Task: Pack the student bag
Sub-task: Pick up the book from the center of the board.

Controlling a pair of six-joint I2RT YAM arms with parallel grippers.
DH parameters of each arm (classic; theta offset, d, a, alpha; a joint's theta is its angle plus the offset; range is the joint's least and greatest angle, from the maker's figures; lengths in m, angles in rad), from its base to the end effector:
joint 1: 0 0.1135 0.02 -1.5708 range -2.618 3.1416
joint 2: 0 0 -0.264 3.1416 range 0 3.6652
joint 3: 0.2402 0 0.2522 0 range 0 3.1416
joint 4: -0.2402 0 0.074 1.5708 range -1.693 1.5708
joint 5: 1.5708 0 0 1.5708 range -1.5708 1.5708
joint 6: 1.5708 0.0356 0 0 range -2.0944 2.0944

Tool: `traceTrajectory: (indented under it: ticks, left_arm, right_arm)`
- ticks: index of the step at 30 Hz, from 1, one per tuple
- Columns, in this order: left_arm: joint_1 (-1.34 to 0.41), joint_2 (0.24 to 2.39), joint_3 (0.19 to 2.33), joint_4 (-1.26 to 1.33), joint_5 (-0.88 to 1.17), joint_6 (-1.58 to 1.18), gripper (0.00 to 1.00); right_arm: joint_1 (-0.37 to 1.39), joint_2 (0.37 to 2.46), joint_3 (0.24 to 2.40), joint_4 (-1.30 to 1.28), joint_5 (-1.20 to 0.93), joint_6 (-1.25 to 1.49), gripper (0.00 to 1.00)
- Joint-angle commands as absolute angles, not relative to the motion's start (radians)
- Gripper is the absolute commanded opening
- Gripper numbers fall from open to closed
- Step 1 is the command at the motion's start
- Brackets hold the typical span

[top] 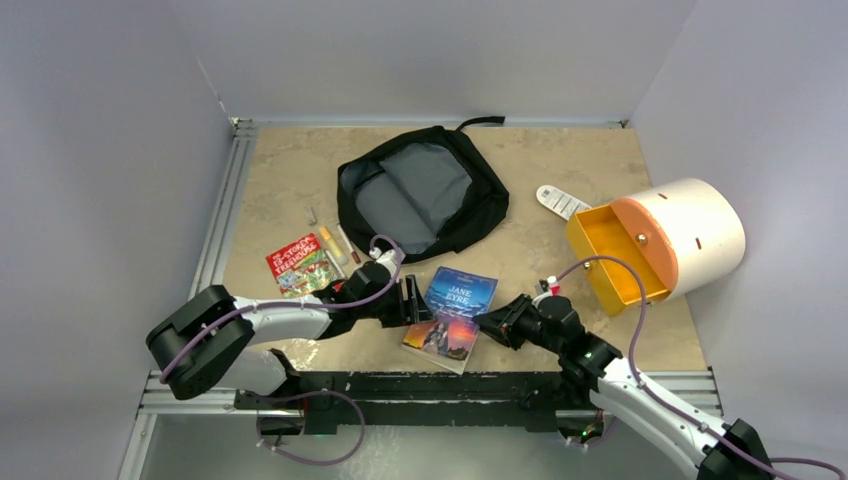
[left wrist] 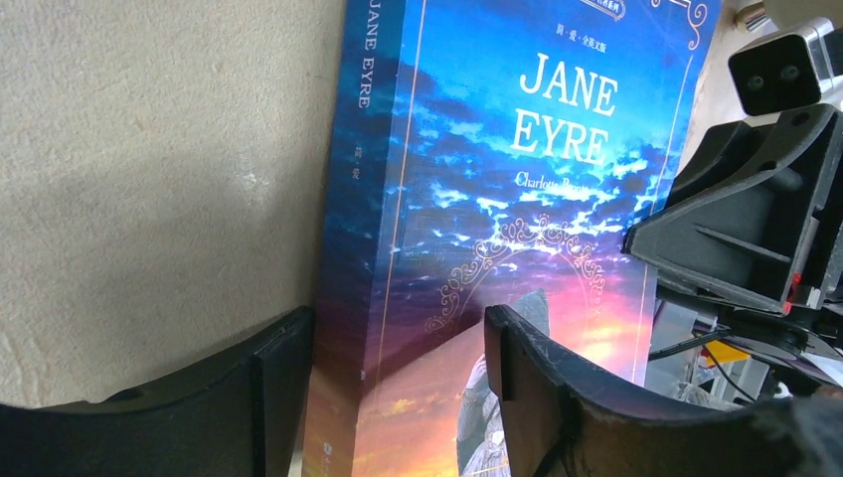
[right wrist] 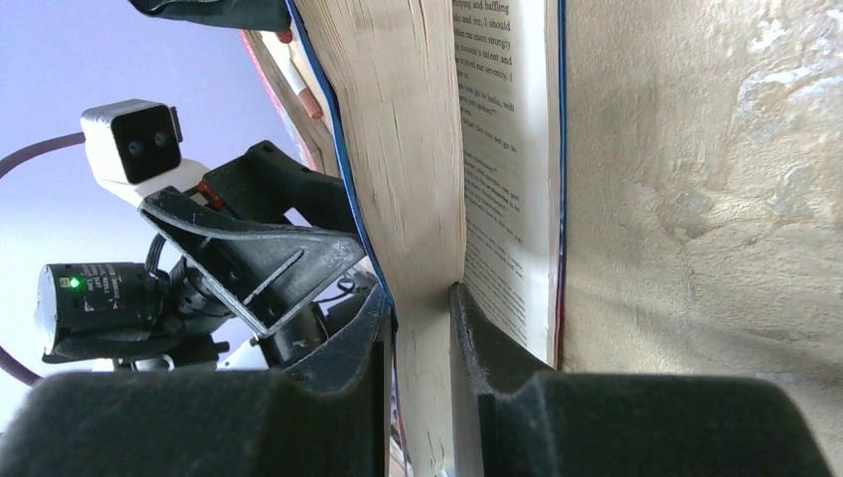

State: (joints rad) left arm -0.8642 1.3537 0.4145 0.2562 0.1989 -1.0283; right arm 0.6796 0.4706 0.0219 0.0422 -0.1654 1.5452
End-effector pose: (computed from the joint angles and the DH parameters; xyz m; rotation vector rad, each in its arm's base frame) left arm 0.1509 -0.1876 0.1403 -0.0881 2.5446 -1.1295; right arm 0.0987 0.0873 0.1379 0.8698 2.1885 1.4743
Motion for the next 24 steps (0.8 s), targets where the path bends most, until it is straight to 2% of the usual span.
traceTrajectory:
  ticks: [1,10,16,19,24]
  left_arm:
    - [-0.870,1.384,0.425,0.331,0.280,-1.025,0.62]
    - [-0.870,1.387,0.411,0.335,0.285,-1.034,0.67]
    - [-0.871,1.401,0.413,0.351,0.301,-1.036,0.67]
    - [-0.870,1.403,0.406,0.377,0.313,-1.046,0.61]
    - [-0.870,1.397,0.394,0.428,0.328,-1.068,0.41]
  right_arm:
    - [0.677,0.442,0.019,0.078,-0.176,1.634,0.00]
    - [0.677,0.213,-0.078,-0.047,-0.174,1.754,0.00]
    - [0.676,0.244,-0.061,-0.059,-0.164,1.737,0.00]
    - [0.676,0.281,-0.046,-0.050,-0.154,1.717,0.00]
    - [0.677,0.334,-0.017,-0.045,-0.136,1.677,0.00]
